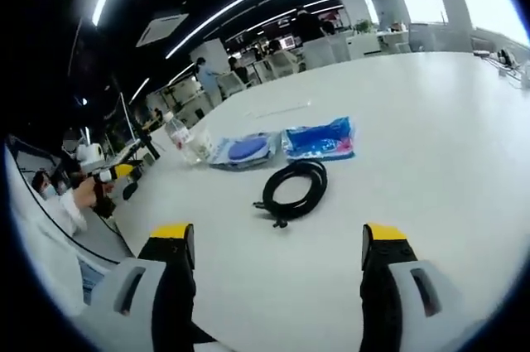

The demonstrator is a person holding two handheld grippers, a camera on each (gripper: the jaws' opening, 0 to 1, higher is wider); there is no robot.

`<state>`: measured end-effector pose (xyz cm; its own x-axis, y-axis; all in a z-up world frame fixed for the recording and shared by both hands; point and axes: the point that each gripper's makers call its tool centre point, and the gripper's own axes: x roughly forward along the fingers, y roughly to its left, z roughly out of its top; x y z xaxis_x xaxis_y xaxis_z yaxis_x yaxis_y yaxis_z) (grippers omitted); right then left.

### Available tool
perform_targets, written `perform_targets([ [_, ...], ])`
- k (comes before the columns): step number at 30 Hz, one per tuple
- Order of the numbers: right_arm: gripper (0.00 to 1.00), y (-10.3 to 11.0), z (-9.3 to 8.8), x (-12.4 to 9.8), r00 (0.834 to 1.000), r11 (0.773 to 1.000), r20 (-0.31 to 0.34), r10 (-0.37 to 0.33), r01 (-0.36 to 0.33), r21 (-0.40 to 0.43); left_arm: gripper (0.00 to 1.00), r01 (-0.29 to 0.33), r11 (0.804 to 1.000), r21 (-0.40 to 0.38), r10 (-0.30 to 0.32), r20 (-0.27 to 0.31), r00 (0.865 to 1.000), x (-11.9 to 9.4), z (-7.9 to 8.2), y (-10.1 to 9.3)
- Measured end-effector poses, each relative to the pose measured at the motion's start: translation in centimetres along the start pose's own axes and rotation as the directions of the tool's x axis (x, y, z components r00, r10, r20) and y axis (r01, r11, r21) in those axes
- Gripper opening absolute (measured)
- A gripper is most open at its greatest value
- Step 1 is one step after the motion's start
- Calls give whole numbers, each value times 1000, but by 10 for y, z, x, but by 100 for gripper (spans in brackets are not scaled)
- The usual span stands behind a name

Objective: Arrange the tabletop items into an orderly group along one side of the table until the central work area is clear of visible clutter.

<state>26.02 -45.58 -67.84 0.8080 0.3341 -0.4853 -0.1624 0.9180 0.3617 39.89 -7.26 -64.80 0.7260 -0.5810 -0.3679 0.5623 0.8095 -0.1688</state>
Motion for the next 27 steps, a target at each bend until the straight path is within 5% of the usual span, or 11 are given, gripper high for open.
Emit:
perform_targets([
  [13, 82, -10, -1, -1, 999, 999, -33, -34, 33, -41, 100, -60, 995, -77, 57, -38, 998, -17, -40, 5],
  [27, 81, 1, -13, 10, 997, 999, -74, -27, 24, -42, 100, -46, 998, -31, 44, -66, 997, -10, -44, 0],
])
